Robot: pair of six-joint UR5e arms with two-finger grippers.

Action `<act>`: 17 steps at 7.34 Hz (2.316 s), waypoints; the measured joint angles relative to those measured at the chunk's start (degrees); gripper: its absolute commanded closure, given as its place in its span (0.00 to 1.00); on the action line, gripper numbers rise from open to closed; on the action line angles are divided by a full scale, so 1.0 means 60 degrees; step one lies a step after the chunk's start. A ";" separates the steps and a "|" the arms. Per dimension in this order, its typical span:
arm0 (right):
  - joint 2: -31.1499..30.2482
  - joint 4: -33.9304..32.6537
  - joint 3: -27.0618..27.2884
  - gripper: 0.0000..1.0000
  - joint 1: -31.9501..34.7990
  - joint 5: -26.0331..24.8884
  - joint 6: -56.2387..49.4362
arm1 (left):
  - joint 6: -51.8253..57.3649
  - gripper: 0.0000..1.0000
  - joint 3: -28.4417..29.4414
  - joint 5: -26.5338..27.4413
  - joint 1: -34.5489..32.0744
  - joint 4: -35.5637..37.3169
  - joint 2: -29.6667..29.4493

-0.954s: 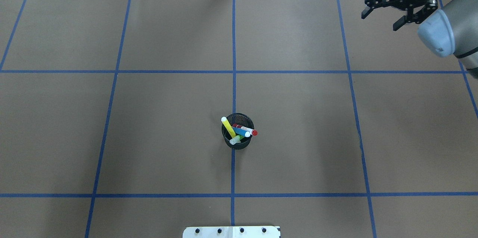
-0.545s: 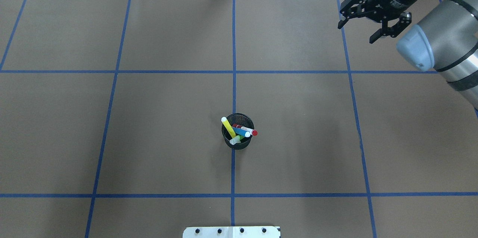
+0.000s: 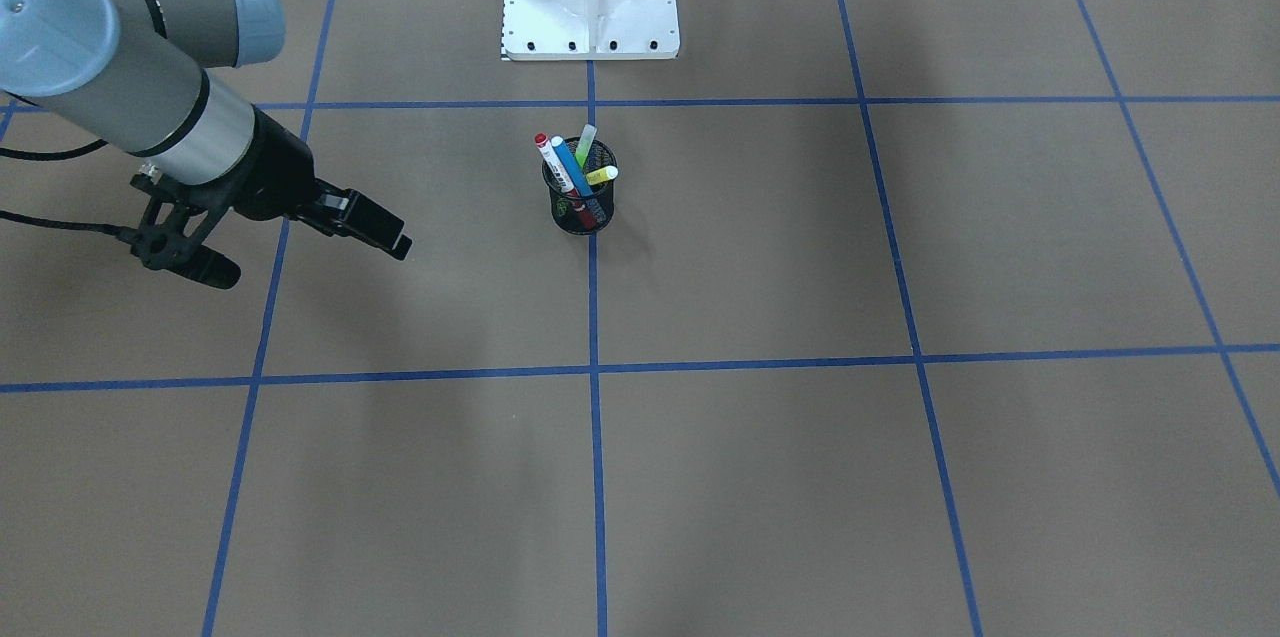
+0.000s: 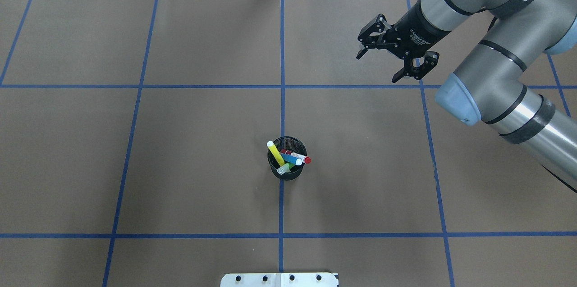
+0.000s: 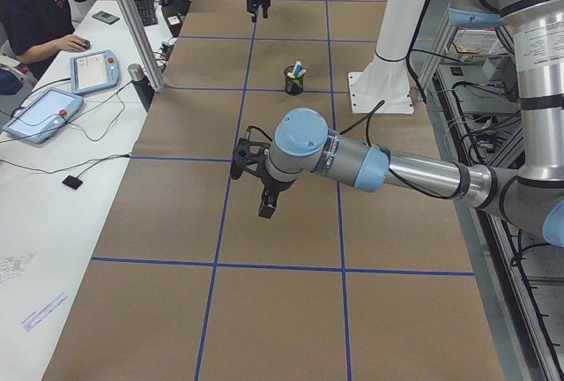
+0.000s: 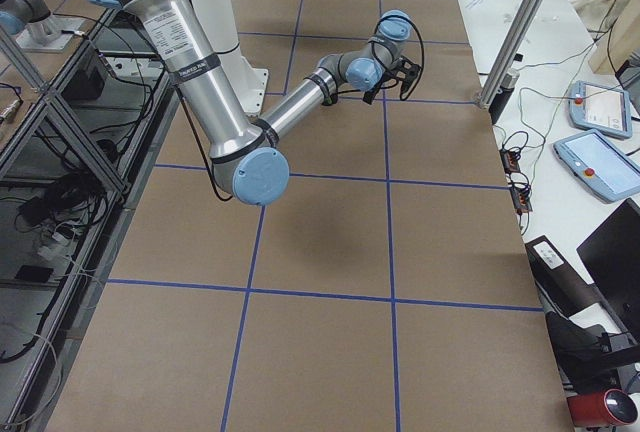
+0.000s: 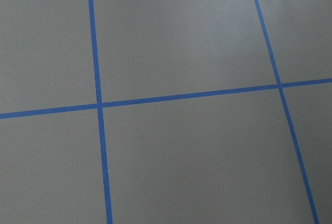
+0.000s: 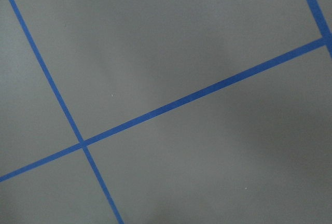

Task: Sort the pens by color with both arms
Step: 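Move the right gripper over the black mesh pen cup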

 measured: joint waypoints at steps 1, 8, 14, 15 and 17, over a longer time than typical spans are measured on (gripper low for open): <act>0.0155 0.0064 0.0178 0.00 -0.0328 -0.0301 0.0763 | 0.0000 0.00 0.0009 0.0000 0.0001 0.0002 0.0001; 0.0753 -0.0008 0.0715 0.00 -0.2190 -0.2107 0.3560 | 0.0000 0.00 0.0007 0.0000 -0.0011 0.0002 0.0063; 0.0789 -0.1543 0.1464 0.00 -0.3026 -0.2590 0.5666 | -0.0005 0.00 -0.0014 0.0000 0.0001 -0.0007 -0.0057; 0.0801 -0.1583 0.1535 0.00 -0.3201 -0.2692 0.5989 | -0.0002 0.00 -0.0027 0.0000 0.0000 -0.0010 -0.0080; 0.0824 -0.1601 0.1571 0.01 -0.3485 -0.2907 0.6361 | 0.0000 0.00 -0.0066 0.0005 0.0001 -0.0012 -0.0097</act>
